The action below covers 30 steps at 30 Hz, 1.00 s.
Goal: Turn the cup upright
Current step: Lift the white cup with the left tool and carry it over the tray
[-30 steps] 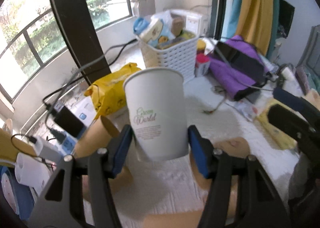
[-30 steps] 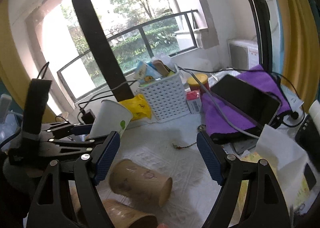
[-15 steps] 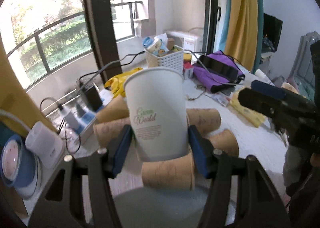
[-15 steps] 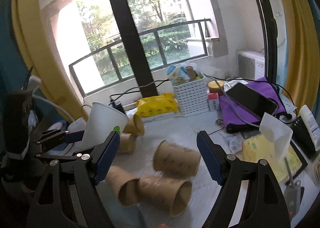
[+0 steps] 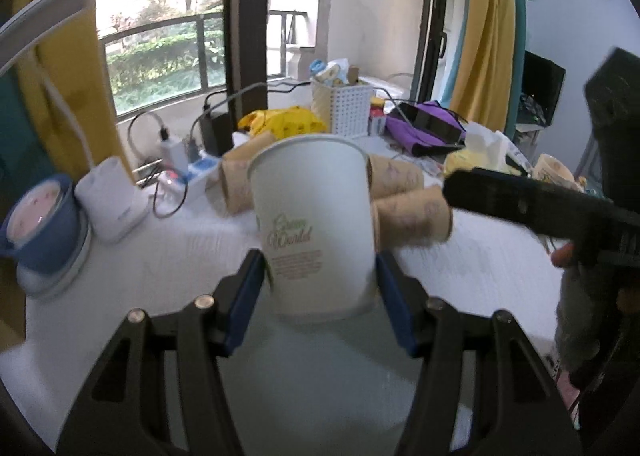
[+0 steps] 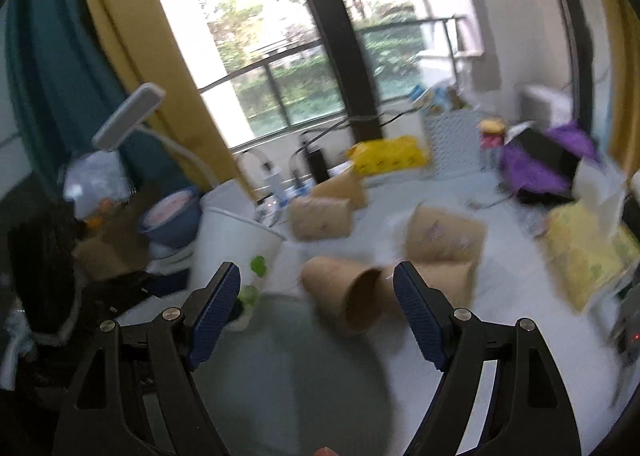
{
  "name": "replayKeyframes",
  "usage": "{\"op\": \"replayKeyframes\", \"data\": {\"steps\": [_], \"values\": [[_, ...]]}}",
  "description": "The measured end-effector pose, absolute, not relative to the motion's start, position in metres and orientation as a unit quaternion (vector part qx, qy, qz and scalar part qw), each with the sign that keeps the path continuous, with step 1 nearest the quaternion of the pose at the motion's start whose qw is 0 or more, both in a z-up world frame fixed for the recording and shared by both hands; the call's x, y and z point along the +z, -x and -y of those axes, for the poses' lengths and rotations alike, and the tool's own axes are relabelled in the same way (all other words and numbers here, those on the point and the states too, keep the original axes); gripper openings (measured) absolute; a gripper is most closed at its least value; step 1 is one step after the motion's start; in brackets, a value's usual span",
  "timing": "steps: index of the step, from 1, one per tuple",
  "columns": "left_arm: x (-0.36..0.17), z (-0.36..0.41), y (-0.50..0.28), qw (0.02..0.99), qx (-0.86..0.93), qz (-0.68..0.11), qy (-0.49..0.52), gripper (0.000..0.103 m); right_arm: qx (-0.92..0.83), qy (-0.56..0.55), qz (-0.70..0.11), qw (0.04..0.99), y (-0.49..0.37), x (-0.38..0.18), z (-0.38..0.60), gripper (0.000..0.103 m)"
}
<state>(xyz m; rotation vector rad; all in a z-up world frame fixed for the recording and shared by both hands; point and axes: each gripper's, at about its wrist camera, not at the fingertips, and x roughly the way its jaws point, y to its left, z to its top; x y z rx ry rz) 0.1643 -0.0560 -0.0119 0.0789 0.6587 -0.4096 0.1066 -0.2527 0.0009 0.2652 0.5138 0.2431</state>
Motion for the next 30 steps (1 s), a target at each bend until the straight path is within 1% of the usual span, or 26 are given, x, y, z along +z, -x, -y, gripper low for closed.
{"op": "replayKeyframes", "data": {"steps": [7,13,20,30], "values": [[-0.025,0.039,-0.096,0.939,-0.174,-0.295,-0.029,0.059,0.148,-0.134,-0.265,0.943,-0.077,-0.007,0.221,0.082],[-0.035,0.018,-0.042,0.954,-0.153,-0.257,-0.002,0.059,0.194,-0.124,-0.281,0.932,-0.052,-0.012,0.183,0.082],[-0.051,0.003,-0.017,0.957,-0.17,-0.232,0.039,0.059,0.253,-0.107,-0.305,0.912,-0.041,-0.021,0.14,0.082],[-0.06,0.001,-0.004,0.959,-0.186,-0.211,0.045,0.059,0.263,-0.125,-0.334,0.896,-0.055,-0.032,0.134,0.081]]}}
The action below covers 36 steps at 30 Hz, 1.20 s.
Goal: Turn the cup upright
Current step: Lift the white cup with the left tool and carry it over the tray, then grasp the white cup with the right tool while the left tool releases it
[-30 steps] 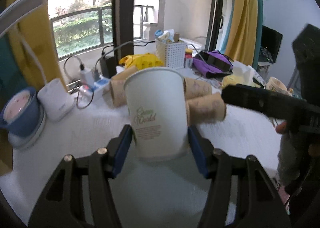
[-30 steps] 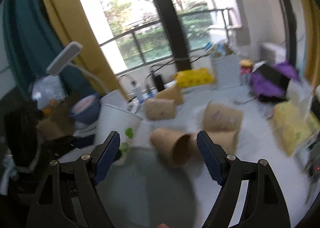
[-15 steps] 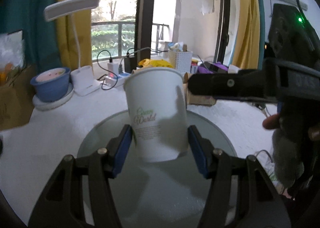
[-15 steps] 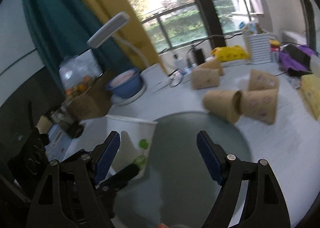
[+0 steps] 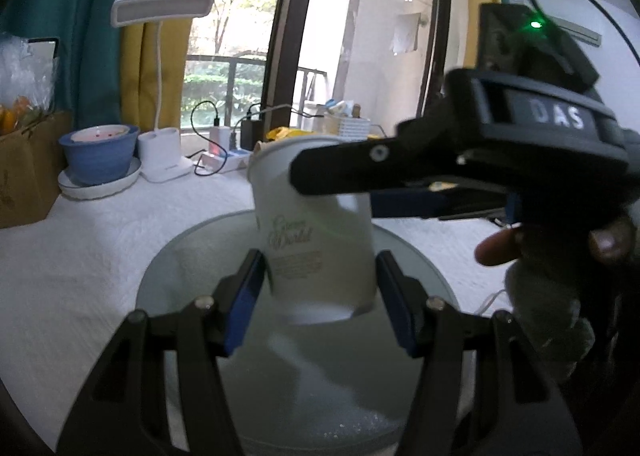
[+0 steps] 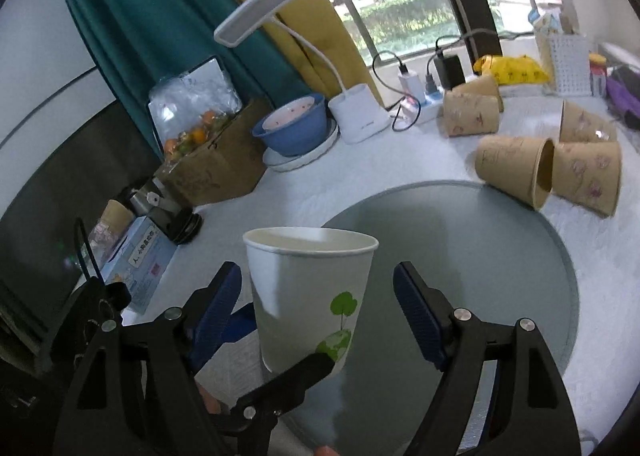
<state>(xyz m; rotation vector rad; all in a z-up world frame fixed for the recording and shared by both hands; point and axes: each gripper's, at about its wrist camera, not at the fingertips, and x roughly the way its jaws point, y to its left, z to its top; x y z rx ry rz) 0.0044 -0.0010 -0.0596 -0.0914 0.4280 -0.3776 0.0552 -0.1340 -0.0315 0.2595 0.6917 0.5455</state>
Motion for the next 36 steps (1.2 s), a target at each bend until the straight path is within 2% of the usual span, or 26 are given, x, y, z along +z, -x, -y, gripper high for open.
{"op": "replayKeyframes", "data": {"steps": [4,12,19,23,27,36], "values": [[-0.059,0.003,-0.003,0.959,-0.19,-0.206,0.039,0.059,0.275,-0.131,-0.335,0.892,-0.056,-0.032,0.132,0.08],[-0.059,0.006,-0.001,0.959,-0.197,-0.201,0.034,0.059,0.282,-0.145,-0.336,0.887,-0.06,-0.033,0.137,0.071],[-0.059,0.005,-0.002,0.96,-0.194,-0.201,0.03,0.06,0.287,-0.148,-0.338,0.884,-0.061,-0.034,0.138,0.07],[-0.059,0.005,-0.003,0.959,-0.193,-0.204,0.027,0.062,0.285,-0.148,-0.336,0.885,-0.061,-0.034,0.138,0.069],[-0.06,0.006,-0.004,0.957,-0.197,-0.209,0.023,0.074,0.277,-0.147,-0.329,0.891,-0.062,-0.031,0.138,0.069],[-0.064,0.0,-0.008,0.95,-0.195,-0.243,0.029,0.074,0.236,-0.113,-0.276,0.925,-0.061,-0.013,0.144,0.069]]}}
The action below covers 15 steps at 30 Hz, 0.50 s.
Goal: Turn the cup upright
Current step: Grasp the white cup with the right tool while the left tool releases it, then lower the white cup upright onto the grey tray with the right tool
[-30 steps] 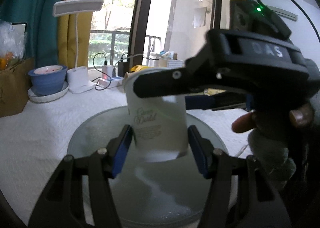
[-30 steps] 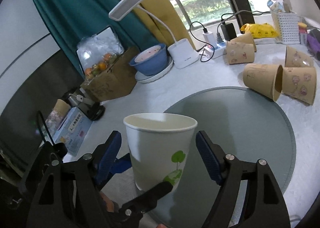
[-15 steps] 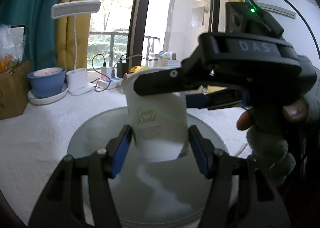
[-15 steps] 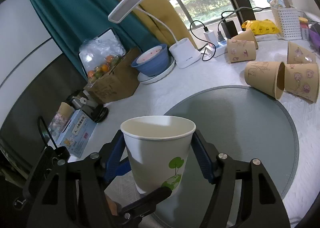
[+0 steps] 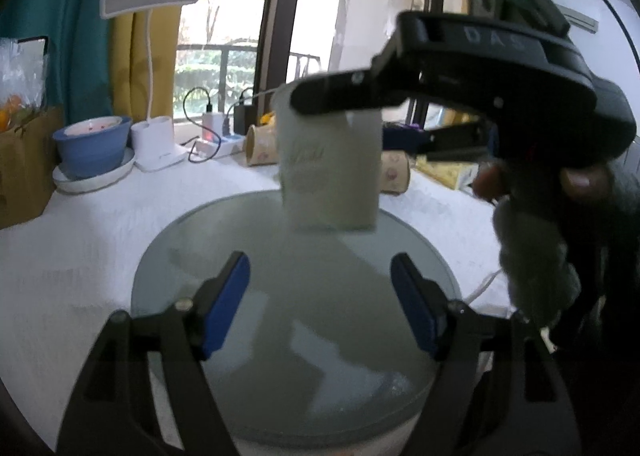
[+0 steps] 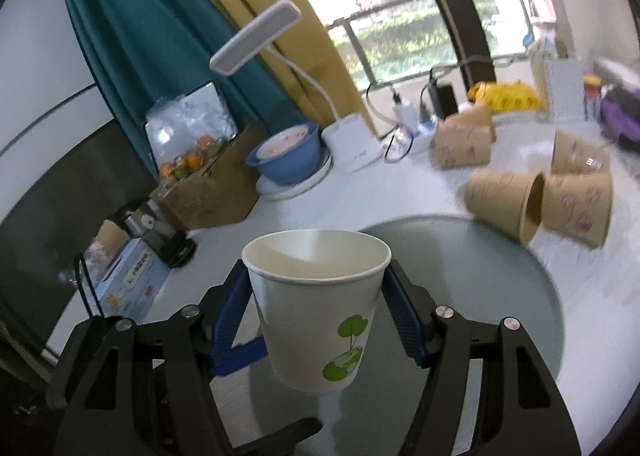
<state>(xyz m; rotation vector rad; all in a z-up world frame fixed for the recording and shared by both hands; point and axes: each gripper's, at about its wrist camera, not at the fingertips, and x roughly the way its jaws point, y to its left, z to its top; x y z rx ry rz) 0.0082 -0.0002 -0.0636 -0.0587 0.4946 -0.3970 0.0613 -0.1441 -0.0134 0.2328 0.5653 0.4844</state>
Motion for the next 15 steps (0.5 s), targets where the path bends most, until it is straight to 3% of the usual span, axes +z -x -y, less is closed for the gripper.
{"op": "replayKeyframes", "data": {"steps": [15], "values": [[-0.066,-0.043,-0.017,0.946,-0.131,-0.278,0.108,0.074,0.183,-0.056,-0.241,0.951,-0.065,-0.025,0.141,0.069]]}}
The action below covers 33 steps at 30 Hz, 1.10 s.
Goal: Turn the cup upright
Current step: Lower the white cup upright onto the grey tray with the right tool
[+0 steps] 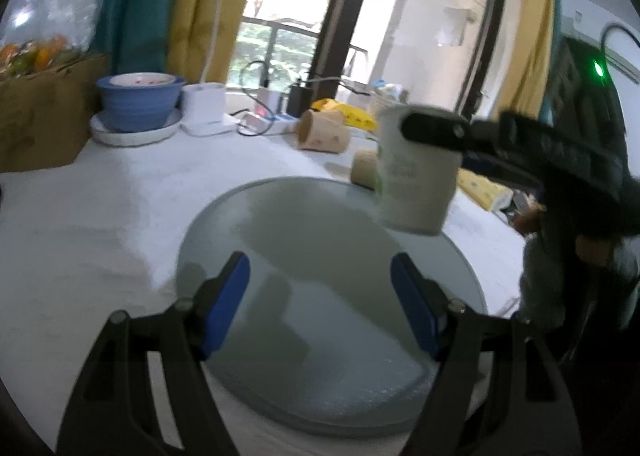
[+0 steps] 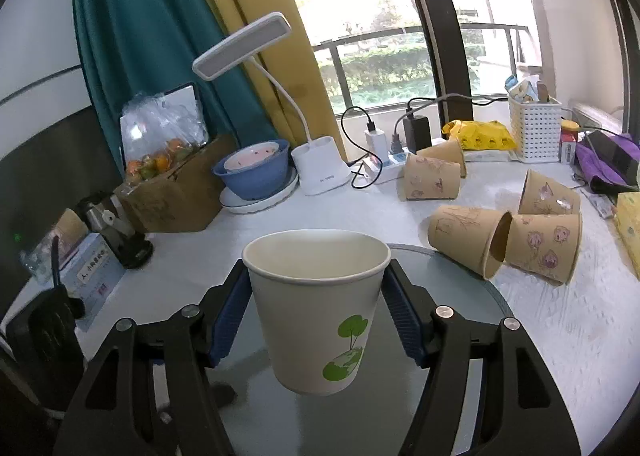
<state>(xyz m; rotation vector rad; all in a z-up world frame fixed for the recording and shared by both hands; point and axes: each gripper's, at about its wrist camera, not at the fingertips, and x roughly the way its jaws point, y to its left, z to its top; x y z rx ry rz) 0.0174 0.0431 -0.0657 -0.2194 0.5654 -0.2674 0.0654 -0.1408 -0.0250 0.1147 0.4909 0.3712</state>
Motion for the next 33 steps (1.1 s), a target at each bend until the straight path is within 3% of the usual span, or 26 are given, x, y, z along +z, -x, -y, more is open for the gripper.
{"op": "replayKeyframes", "data": {"steps": [13,33], "values": [[-0.076,-0.073,-0.032,0.939,-0.08,-0.291,0.167,0.074,0.163,0.019,-0.23,0.959,-0.064,-0.051,0.121,0.069],[-0.076,-0.074,-0.032,0.943,-0.063,-0.281,0.168,0.074,0.139,0.069,-0.249,0.956,-0.063,-0.071,0.109,0.069]]}}
